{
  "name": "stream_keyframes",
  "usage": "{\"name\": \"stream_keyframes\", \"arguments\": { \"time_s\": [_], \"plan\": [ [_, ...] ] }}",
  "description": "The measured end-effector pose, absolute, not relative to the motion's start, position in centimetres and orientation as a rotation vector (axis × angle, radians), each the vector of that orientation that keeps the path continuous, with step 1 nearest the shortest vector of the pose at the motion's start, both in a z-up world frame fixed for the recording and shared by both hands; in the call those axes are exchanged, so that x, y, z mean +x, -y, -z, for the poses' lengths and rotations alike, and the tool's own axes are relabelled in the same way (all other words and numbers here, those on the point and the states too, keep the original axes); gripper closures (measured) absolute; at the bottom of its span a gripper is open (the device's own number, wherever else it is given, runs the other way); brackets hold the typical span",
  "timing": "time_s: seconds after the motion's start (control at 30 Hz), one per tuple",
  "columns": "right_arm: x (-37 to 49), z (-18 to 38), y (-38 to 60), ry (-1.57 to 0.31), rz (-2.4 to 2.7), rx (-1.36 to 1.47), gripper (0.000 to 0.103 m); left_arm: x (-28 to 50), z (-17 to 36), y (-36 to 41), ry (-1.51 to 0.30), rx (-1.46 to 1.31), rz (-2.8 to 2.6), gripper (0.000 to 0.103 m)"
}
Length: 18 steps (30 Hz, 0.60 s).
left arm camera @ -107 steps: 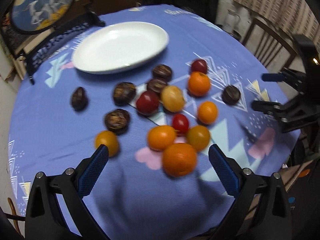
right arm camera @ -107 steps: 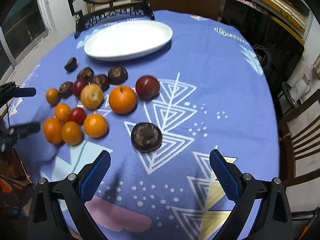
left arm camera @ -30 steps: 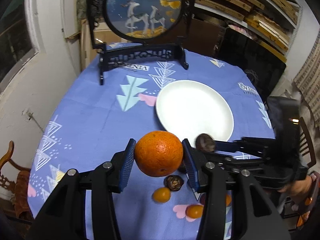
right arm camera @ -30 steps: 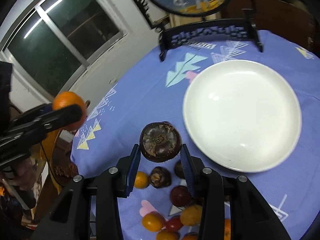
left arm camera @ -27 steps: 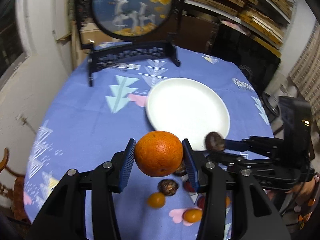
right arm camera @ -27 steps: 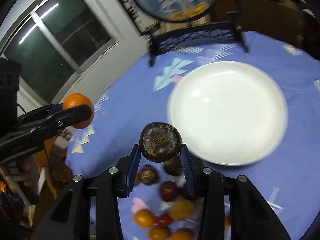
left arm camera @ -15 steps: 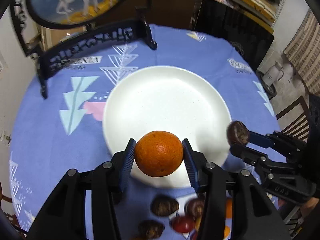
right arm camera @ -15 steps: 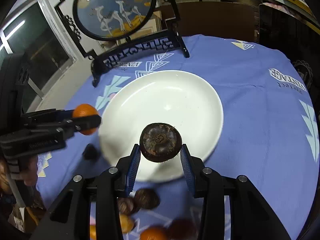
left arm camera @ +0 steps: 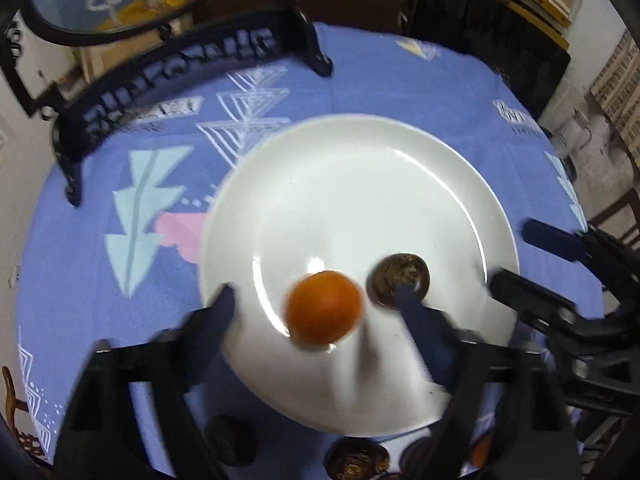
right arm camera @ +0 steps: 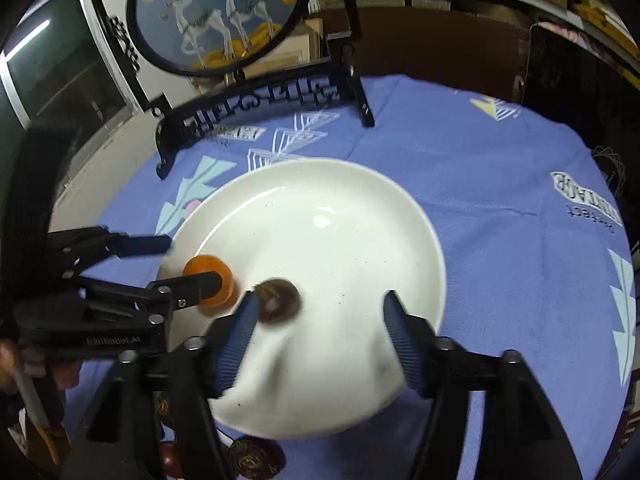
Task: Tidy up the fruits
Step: 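Carry both fruits over the white plate and open both tools to release, then move both tools back to the fruit cluster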
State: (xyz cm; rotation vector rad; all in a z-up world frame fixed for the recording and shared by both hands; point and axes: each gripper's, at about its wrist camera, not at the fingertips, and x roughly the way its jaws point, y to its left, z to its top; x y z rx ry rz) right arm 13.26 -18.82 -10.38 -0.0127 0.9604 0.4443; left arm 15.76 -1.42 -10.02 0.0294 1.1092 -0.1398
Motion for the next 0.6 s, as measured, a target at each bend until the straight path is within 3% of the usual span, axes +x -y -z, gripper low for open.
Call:
{"name": "stream_keyframes", "arguments": {
  "time_s": [0.3,0.6],
  "plan": [
    [7.7,10.7,24.2,-0.922,-0.467,0.059,0.034,10.5,7.1,-1.4,-0.934,0.1,0.211,0.018],
    [-2.4,12.5,24.1,-0.919,-0.576,-0.02,0.034,1.9,9.5,-2.6,-0.922,0.168,0.297,0.018]
  ]
}}
